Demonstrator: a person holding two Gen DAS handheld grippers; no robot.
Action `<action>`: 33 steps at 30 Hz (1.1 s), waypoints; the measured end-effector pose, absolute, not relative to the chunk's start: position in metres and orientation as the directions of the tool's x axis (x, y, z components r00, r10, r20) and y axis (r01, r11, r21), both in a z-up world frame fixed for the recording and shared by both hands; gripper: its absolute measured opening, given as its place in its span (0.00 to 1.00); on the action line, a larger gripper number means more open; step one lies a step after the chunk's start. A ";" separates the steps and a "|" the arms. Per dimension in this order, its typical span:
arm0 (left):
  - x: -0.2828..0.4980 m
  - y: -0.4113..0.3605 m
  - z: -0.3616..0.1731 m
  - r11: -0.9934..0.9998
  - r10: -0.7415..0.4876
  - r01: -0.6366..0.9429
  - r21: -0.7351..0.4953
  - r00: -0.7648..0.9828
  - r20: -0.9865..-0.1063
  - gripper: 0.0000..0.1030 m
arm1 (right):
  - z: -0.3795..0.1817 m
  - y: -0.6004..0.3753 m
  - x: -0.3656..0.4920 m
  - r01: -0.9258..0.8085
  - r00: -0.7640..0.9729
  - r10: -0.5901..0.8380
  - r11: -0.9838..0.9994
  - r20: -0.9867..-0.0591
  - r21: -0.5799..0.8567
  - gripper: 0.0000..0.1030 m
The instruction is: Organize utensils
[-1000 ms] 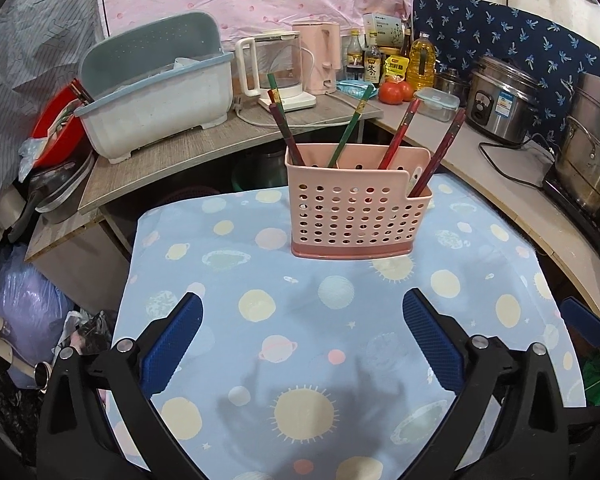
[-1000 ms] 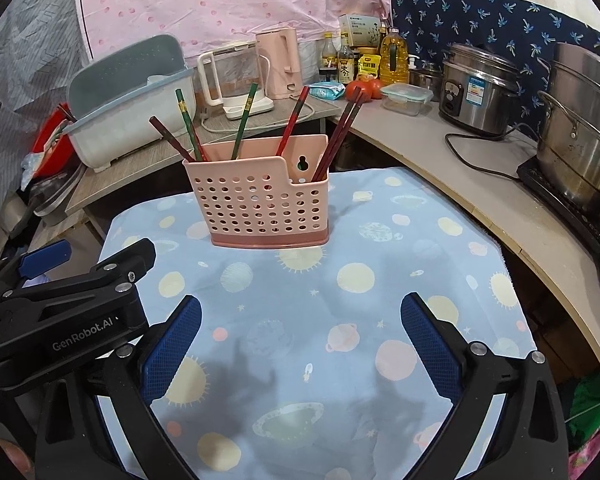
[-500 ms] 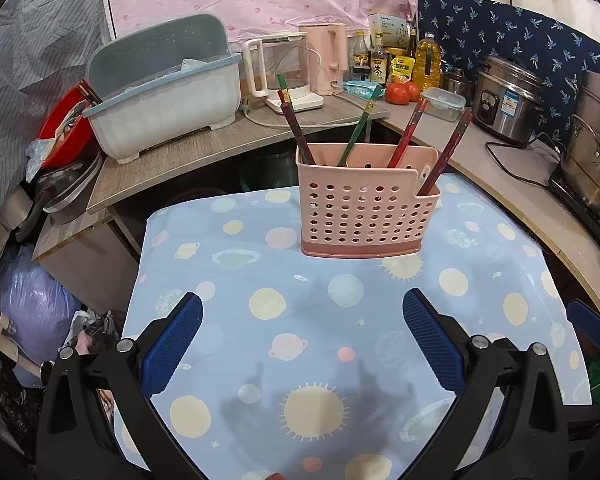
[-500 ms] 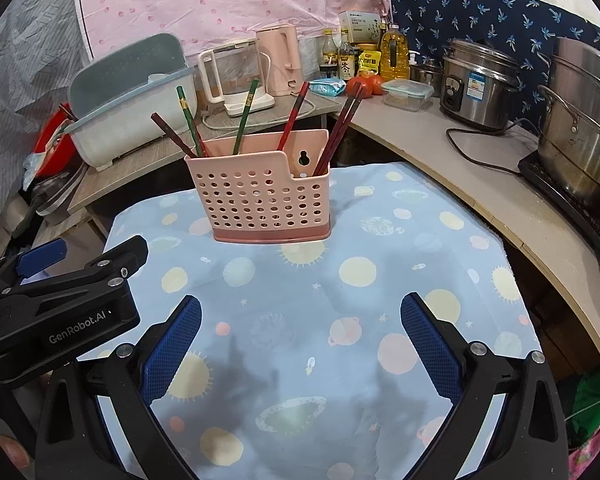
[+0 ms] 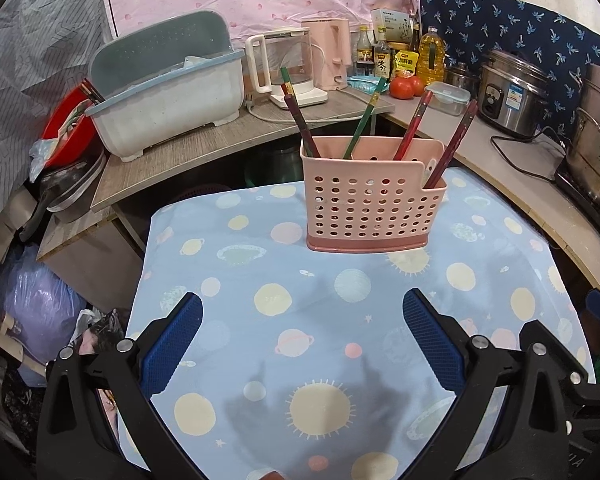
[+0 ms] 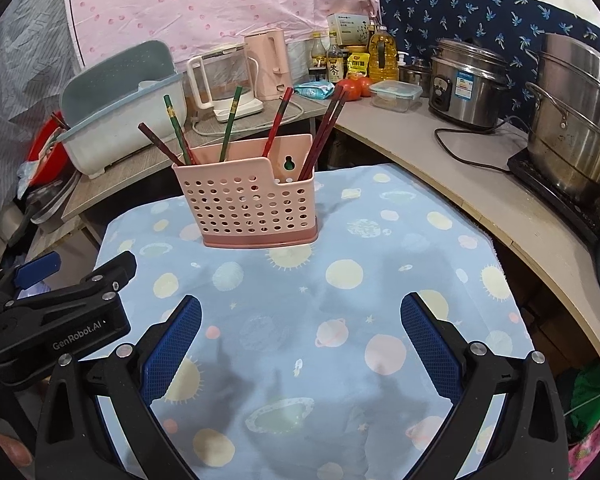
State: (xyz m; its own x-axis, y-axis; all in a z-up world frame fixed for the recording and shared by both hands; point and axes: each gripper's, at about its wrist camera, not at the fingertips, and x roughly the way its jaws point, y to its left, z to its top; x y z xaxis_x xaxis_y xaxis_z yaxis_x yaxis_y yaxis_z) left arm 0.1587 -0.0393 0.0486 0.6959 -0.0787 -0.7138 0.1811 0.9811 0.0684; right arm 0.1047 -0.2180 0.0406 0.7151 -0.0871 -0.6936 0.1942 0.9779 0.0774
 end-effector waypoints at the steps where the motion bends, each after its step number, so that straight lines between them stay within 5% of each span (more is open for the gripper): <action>1: 0.158 -0.040 0.049 0.981 -0.080 0.183 0.070 0.696 -0.713 0.93 | 0.041 -0.218 0.105 0.193 0.715 -0.087 0.978 -0.694 0.076 0.94; 33: 0.158 -0.044 0.043 0.977 -0.064 0.191 0.096 0.689 -0.722 0.93 | 0.037 -0.217 0.104 0.195 0.711 -0.095 0.979 -0.697 0.066 0.94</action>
State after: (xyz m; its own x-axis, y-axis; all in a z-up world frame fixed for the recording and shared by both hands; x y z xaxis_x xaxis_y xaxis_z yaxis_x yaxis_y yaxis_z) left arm 0.1583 -0.0439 0.0431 0.6889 -0.0638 -0.7221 0.1914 0.9768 0.0962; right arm 0.1039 -0.2174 0.0367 0.7109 -0.0945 -0.6970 0.1950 0.9786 0.0662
